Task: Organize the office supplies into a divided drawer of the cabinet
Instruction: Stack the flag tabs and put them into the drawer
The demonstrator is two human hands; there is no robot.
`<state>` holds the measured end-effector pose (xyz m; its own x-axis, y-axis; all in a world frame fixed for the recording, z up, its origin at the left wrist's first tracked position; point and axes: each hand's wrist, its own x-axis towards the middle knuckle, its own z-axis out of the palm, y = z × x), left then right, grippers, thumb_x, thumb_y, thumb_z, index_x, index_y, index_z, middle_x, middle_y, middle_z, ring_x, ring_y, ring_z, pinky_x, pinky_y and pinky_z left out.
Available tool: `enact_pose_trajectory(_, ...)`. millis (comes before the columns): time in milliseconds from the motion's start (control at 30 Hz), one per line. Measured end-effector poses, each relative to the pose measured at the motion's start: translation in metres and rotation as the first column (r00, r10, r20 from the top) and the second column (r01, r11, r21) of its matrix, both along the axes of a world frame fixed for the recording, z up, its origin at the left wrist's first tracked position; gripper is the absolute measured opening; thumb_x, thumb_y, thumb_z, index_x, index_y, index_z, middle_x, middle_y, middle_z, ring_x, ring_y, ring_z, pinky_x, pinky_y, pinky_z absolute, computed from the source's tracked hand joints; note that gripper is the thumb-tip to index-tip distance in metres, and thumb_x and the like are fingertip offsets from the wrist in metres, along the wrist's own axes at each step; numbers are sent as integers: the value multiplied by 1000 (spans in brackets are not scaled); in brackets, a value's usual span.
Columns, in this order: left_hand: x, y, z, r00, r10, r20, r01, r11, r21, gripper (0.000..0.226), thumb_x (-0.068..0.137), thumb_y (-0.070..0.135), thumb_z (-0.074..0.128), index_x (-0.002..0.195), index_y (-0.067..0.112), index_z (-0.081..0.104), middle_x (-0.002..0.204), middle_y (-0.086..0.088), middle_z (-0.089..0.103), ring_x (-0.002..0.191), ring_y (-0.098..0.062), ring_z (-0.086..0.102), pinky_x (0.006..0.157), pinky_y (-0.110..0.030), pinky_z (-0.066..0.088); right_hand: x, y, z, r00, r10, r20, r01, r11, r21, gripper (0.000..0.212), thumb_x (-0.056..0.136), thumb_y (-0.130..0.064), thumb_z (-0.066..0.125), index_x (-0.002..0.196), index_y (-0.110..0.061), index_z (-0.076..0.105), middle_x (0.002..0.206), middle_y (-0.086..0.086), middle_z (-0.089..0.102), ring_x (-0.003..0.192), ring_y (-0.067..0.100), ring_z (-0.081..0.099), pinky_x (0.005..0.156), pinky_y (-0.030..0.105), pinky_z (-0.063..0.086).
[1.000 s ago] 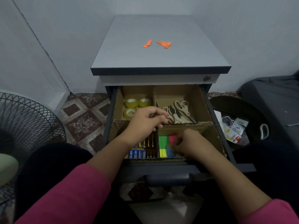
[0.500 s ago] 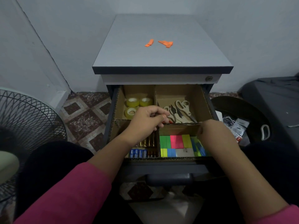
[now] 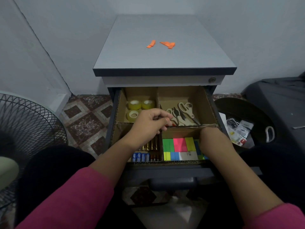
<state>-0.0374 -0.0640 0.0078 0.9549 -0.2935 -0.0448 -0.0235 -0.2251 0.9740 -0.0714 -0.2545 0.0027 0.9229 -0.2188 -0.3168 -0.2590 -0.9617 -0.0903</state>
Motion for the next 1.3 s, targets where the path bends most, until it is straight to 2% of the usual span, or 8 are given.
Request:
enact_pose_trajectory(200,-1,0,2,1000,4,2,-4,1000,-1,16,93,7,58,96,17,70,83,2,73,64,-2,60,56,-15,47,-1,-2,0,1000,-23,16,23,999,26,9,88,-8,53,89,-8,62,70,1,45,88,29,62,68,32,46)
enact_pose_trajectory(333,-1,-1,2,1000,2,-1,-2,1000,-3,17,93,7,58,93,19,70,82,2,73,66,-5,61,58,-19,48,0,-10,8,1000,-15,0,15,1000,15,16,87,-13,53,85,-11,70,77,5,58,77,25,60,68,30,49)
enact_pose_trajectory(433,0,-1,1,1000,3,0,-3,1000,-1,17,92,7,58,93,19,70,82,3,73,67,-6,61,59,-20,48,0,-11,19,998,-33,-52,48,945,324,13,89,-13,59,84,-12,71,82,8,69,76,20,67,69,31,56)
enact_pose_trajectory(500,0,-1,1,1000,1,0,-1,1000,4,17,93,7,58,94,18,70,82,3,73,68,-6,61,59,-20,48,-3,-4,20,995,-60,-86,95,859,502,13,90,-9,60,80,-11,68,71,4,66,62,13,63,53,23,51)
enact_pose_trajectory(533,-1,-1,1,1000,-1,0,1,1000,6,17,93,7,57,94,19,70,83,2,73,68,-6,61,60,-20,48,-4,0,16,993,-54,-101,99,851,515,15,91,-7,59,78,-12,66,67,2,64,57,10,61,48,20,46)
enact_pose_trajectory(633,0,-1,2,1000,-2,2,2,1000,9,17,93,7,57,95,19,70,84,2,73,69,-7,62,60,-21,48,-4,9,2,992,-14,-125,74,872,484,13,89,-4,60,82,-10,69,63,1,63,54,10,60,48,18,47)
enact_pose_trajectory(800,0,-1,2,1000,0,-2,0,1000,1,16,93,6,58,95,17,70,83,1,73,67,-5,61,58,-18,47,0,16,-4,993,60,-106,-10,906,424,9,86,-12,64,84,-12,73,71,3,69,63,12,63,73,32,57)
enact_pose_trajectory(1300,0,-2,0,1000,6,-12,-6,1000,-13,16,92,6,58,94,16,70,82,1,73,66,-5,61,56,-18,47,1,18,-7,993,102,-64,-74,938,339,12,81,-12,63,76,-19,71,80,1,67,73,14,63,71,28,54)
